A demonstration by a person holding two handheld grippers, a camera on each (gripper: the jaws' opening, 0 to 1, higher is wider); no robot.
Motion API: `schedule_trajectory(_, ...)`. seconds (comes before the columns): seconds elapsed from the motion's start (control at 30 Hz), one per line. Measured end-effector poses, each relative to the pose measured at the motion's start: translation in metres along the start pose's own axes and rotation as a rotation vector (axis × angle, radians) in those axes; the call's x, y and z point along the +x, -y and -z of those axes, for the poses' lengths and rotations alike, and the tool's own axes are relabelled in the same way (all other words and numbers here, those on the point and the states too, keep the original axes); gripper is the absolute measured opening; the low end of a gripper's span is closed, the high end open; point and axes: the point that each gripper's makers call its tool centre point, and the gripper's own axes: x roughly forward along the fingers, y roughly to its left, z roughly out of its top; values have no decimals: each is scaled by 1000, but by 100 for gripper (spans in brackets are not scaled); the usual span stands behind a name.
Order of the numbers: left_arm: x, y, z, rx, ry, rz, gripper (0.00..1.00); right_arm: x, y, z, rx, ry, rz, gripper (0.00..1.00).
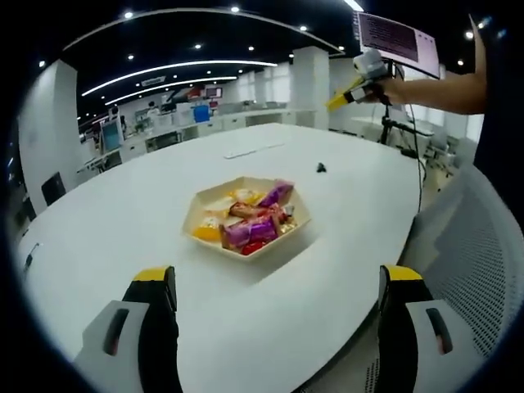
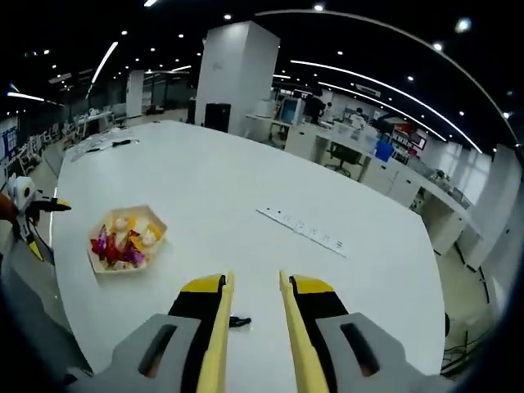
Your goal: Place the target food into the container with the food tongs after gripping and lifting it, then release it inside without dropping or visibly crushing the food.
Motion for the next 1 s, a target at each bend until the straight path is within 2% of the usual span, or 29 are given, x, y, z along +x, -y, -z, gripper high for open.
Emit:
schedule_trajectory(0.17,0,2,-1,9,-1,4,99,13,-5,17,24,-4,43,30)
schedule_trajectory(0.37,0,0,0,-1,-2,-1,99,31,-13,38,76,-32,44,30)
schedule_trajectory(0.57,1,1,2,2,-9,6,99,52,-17,55,67,-79,67,30)
schedule_trajectory(0.77,1,-2,2,-23,-6,4,99,72,-23,74,85,-128,57,30)
schedule_trajectory(0.9,1,-1,2,-22,-8,5,99,79,-28,91,172,-175,49,30)
schedule_trajectory(1.0,1,-2,3,-25,-11,4,99,81,-29,94,172,-179,64,30)
